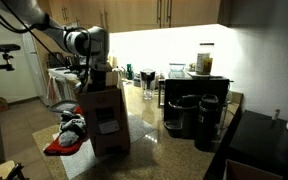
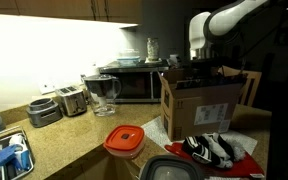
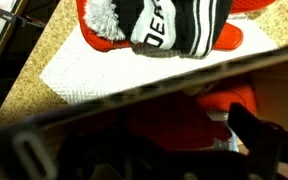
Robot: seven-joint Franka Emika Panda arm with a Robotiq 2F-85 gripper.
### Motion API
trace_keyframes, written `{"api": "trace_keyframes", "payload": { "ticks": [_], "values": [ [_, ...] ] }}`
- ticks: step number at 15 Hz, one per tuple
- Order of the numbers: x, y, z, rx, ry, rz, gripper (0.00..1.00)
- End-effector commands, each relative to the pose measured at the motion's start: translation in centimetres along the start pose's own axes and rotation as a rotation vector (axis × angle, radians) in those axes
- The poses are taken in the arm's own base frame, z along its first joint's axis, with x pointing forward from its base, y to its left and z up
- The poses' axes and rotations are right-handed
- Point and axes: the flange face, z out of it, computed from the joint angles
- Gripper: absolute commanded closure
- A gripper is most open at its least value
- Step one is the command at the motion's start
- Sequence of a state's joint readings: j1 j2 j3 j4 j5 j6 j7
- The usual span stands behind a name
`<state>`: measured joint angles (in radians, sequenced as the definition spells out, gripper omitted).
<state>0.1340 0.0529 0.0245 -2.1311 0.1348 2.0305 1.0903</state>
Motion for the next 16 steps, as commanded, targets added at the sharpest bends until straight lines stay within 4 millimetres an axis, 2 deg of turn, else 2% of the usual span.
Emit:
{"api": "trace_keyframes", "payload": {
  "ticks": [1,7,16],
  "values": [
    [0.2,-0.2,1.7,-0.020,-0.080,0.001,0.00],
    [0.6,-0.9,4.1,-0.052,-0.157,0.007,0.00],
    [1.8,-1.6,4.2,-0.063,-0.029,0.009,0.00]
  ]
}}
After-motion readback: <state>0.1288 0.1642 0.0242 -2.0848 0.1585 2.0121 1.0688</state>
